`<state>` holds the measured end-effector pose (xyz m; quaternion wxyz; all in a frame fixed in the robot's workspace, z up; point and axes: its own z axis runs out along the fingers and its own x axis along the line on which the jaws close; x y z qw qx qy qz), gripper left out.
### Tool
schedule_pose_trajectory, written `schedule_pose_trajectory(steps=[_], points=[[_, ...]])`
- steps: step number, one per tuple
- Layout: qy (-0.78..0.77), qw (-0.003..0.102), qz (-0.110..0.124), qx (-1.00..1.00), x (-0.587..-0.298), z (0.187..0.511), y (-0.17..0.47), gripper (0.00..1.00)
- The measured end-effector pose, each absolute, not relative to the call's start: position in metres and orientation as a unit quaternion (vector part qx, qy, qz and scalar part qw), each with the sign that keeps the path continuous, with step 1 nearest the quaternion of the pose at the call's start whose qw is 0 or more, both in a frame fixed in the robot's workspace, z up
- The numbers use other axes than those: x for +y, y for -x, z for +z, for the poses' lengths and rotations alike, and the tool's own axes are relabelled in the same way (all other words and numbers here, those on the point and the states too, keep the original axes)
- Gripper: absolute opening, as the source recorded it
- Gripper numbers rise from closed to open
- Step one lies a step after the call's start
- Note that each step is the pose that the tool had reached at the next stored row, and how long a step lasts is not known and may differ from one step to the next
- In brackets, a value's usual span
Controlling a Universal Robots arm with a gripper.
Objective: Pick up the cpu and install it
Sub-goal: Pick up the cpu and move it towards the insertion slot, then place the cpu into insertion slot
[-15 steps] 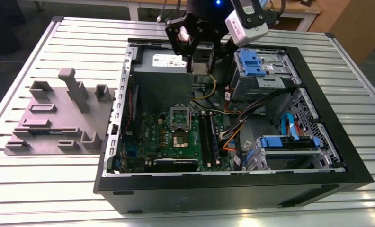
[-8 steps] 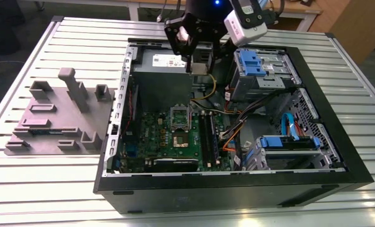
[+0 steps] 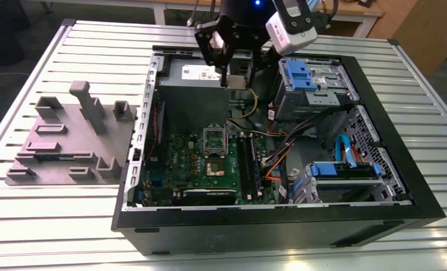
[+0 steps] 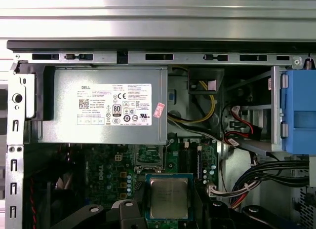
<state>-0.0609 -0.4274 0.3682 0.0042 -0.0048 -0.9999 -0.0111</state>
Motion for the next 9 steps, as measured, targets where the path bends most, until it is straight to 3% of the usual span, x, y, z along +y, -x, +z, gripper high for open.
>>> schedule_pose_trajectory(steps=[9], points=[[0.005, 0.004, -0.011, -1.000, -0.4274, 0.3682, 0.0626, 0.47]])
